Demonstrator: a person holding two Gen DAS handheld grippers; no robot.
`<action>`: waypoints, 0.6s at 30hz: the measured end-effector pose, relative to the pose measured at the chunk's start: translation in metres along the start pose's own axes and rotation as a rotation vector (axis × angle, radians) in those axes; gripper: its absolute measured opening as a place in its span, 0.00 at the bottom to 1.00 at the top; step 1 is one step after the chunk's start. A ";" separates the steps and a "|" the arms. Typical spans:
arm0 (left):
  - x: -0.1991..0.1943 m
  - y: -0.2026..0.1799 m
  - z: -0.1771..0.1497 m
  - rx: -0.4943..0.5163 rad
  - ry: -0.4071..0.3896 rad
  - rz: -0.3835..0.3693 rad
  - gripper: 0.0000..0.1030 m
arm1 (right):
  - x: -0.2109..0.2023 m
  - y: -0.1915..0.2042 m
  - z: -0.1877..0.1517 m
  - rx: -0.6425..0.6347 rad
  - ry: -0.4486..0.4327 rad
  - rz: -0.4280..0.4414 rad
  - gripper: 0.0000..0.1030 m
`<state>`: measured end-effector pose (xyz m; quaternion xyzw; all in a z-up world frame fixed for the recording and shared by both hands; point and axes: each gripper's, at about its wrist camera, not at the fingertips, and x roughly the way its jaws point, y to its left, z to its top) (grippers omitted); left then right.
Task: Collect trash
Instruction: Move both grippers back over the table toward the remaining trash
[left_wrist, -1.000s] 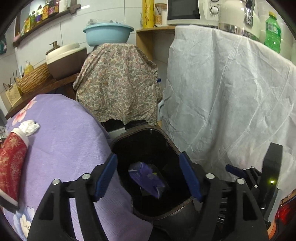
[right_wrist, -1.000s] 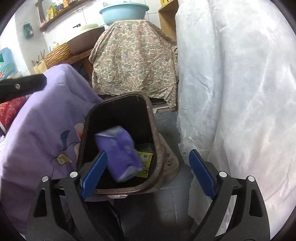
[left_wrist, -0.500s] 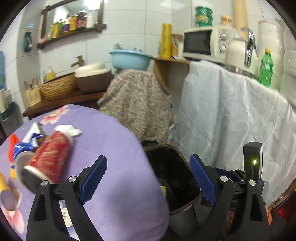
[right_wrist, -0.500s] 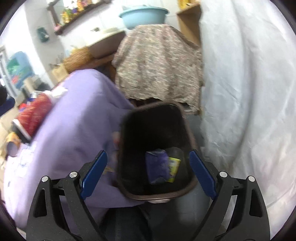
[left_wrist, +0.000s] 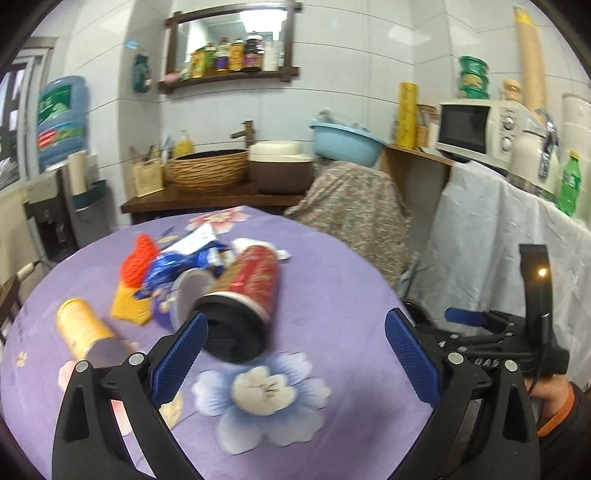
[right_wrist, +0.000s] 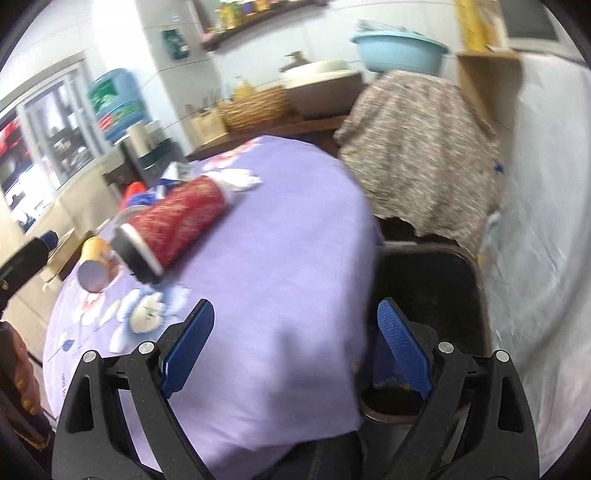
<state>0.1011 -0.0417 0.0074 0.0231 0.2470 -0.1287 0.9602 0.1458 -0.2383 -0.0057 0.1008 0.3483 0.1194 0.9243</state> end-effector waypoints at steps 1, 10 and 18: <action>-0.003 0.011 -0.003 -0.013 0.000 0.027 0.93 | 0.001 0.007 0.003 -0.016 -0.002 0.010 0.87; -0.022 0.104 -0.018 -0.164 0.017 0.198 0.93 | 0.015 0.074 0.032 -0.146 -0.021 0.099 0.87; -0.033 0.171 -0.014 -0.278 0.018 0.294 0.93 | 0.060 0.088 0.073 0.016 0.090 0.225 0.87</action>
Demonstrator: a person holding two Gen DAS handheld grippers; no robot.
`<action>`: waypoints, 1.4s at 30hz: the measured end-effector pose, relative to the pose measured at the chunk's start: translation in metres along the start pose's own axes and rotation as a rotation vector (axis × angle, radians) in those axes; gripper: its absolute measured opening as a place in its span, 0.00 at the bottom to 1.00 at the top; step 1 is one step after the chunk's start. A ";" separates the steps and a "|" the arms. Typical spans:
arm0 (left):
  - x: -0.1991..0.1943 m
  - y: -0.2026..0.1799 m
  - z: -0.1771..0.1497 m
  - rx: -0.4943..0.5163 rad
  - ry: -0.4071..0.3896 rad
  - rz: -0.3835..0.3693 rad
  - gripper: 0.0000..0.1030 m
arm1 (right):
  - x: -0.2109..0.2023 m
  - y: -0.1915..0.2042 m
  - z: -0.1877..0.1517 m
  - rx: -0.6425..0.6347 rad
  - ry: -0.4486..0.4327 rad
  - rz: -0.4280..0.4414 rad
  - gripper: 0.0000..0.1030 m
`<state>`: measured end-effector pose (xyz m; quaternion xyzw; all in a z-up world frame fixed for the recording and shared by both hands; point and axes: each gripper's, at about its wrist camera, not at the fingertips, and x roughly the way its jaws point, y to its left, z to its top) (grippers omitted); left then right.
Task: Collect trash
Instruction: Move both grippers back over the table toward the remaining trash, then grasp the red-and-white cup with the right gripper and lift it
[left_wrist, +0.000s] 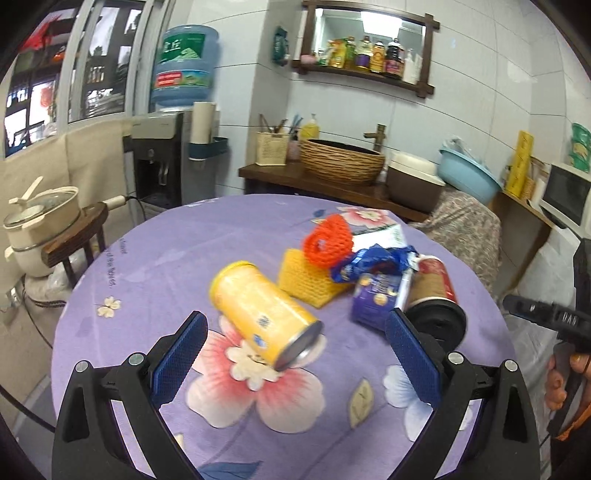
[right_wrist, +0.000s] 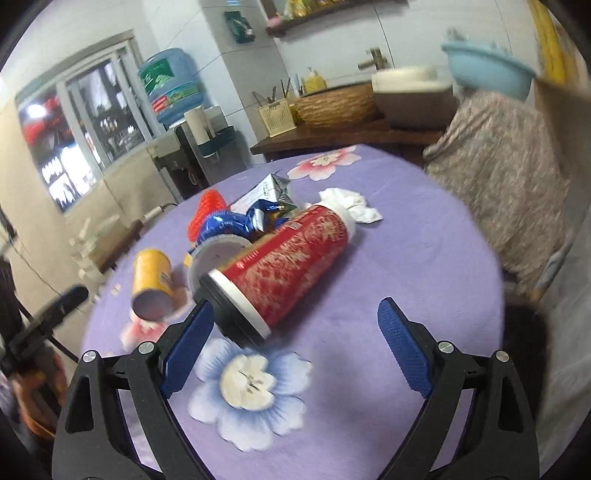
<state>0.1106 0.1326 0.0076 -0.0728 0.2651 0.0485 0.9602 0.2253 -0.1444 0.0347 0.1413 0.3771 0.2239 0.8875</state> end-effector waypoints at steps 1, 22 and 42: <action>0.002 0.002 0.001 0.002 0.001 0.010 0.93 | 0.006 -0.001 0.005 0.025 0.013 0.017 0.87; 0.022 0.031 -0.012 -0.044 0.074 0.009 0.93 | 0.157 -0.042 0.057 0.421 0.335 -0.039 0.83; 0.098 0.060 0.018 -0.288 0.336 -0.143 0.93 | 0.046 0.008 0.066 0.072 0.008 0.080 0.67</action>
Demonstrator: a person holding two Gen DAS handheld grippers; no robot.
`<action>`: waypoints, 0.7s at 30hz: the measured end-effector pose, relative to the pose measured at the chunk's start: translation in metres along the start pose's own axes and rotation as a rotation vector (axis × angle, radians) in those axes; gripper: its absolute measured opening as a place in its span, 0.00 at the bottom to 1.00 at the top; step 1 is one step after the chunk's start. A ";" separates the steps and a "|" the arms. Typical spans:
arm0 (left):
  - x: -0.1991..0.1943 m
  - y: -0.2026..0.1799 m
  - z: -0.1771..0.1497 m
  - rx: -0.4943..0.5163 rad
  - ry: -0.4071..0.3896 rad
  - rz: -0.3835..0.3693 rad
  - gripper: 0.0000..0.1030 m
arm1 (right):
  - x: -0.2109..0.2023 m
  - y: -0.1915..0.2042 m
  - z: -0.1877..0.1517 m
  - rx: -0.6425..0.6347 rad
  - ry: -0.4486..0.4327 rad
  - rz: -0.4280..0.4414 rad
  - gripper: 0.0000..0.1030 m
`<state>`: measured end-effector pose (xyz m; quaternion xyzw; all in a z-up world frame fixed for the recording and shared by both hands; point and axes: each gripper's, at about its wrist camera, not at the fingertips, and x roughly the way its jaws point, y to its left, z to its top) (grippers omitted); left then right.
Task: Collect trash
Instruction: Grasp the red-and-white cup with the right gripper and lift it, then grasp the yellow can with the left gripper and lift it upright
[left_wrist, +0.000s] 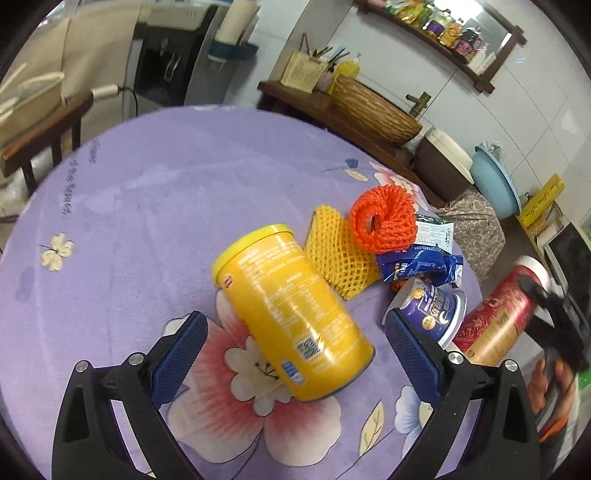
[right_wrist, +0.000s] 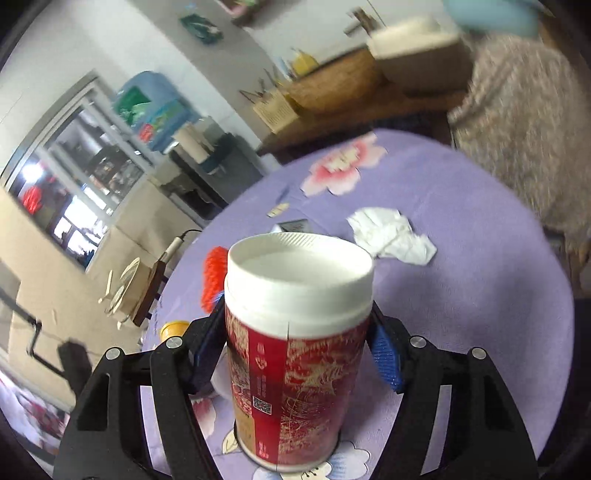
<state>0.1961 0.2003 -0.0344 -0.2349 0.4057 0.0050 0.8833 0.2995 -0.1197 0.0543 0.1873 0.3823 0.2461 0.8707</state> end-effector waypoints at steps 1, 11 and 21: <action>0.007 -0.001 0.005 -0.009 0.023 0.010 0.93 | -0.009 0.007 -0.004 -0.043 -0.029 -0.009 0.67; 0.052 0.004 0.020 -0.071 0.175 0.093 0.90 | -0.060 0.037 -0.035 -0.248 -0.175 -0.047 0.67; 0.063 0.012 0.024 -0.112 0.224 0.083 0.75 | -0.080 0.055 -0.058 -0.368 -0.232 -0.073 0.67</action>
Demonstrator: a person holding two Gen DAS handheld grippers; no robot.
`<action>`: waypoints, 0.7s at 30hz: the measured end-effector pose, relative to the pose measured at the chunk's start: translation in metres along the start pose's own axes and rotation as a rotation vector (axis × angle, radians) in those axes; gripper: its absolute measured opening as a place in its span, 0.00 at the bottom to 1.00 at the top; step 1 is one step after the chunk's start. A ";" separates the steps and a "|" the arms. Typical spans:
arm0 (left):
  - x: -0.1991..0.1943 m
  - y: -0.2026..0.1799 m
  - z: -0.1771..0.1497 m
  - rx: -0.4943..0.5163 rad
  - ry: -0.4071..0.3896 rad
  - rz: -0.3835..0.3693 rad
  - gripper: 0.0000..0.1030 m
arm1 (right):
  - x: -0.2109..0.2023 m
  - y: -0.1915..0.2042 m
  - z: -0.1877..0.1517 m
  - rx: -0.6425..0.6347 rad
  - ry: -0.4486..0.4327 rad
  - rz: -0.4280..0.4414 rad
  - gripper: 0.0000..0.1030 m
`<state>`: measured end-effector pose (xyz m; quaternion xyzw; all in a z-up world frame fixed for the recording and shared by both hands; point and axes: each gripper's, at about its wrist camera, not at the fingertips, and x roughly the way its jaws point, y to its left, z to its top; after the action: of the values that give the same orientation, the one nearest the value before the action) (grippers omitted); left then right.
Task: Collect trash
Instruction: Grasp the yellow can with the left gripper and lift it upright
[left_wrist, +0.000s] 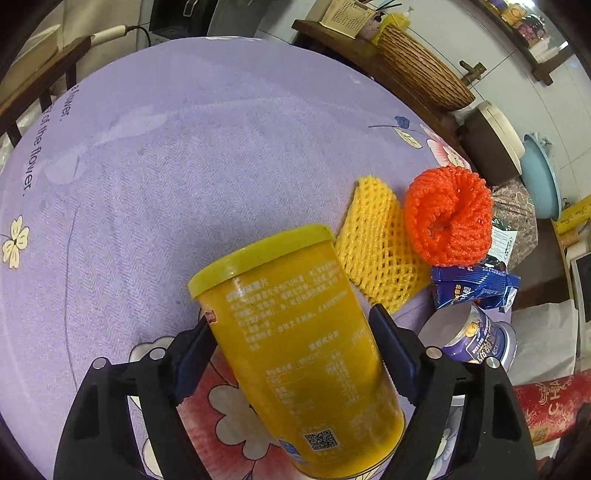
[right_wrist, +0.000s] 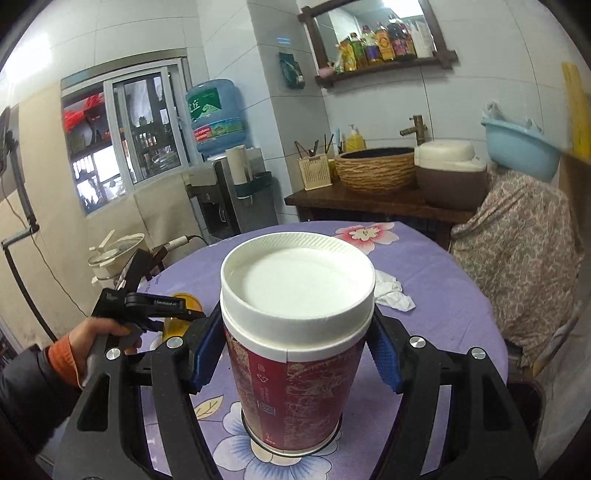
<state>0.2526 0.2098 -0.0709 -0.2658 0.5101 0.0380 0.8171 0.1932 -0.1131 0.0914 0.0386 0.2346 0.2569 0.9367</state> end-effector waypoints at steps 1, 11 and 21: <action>-0.001 0.001 0.001 -0.005 -0.002 -0.006 0.72 | -0.003 0.001 -0.001 -0.002 -0.004 0.003 0.67; -0.054 -0.016 -0.027 0.093 -0.190 -0.029 0.64 | -0.021 0.004 -0.003 -0.015 -0.027 0.021 0.67; -0.103 -0.049 -0.090 0.276 -0.424 -0.010 0.63 | -0.032 0.002 -0.011 -0.015 -0.021 0.028 0.67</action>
<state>0.1469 0.1465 0.0057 -0.1402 0.3265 0.0188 0.9346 0.1629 -0.1280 0.0950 0.0376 0.2223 0.2713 0.9357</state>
